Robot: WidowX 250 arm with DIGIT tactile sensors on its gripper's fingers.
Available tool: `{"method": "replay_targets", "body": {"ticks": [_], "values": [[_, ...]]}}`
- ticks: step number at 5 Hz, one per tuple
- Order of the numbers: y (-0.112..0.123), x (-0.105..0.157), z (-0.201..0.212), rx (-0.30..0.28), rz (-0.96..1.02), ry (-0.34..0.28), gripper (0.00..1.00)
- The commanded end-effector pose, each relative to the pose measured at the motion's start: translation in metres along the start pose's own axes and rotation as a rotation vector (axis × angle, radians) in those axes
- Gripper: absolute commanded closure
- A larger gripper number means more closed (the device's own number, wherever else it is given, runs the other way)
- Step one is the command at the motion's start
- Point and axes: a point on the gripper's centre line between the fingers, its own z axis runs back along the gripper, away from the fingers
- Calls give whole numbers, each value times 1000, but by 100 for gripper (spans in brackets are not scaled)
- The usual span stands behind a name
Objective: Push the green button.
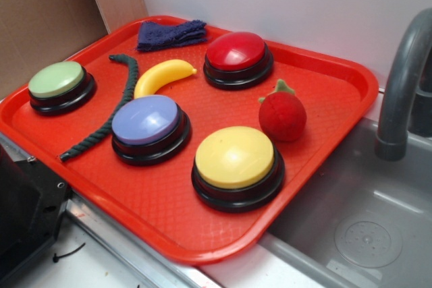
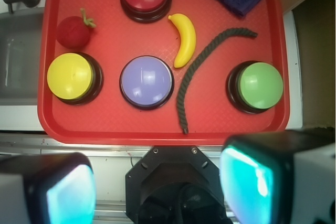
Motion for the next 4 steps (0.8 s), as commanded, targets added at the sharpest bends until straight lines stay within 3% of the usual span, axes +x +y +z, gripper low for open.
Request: {"method": "replay_targets", "body": {"ticks": [1,2,3,4], "values": [[0,0,0,0,0,0,0],[50,33,-25,54,196,34,0],[83,53,-40,131,358,17,0],[103,56,-56,148,477,-5,0]]}}
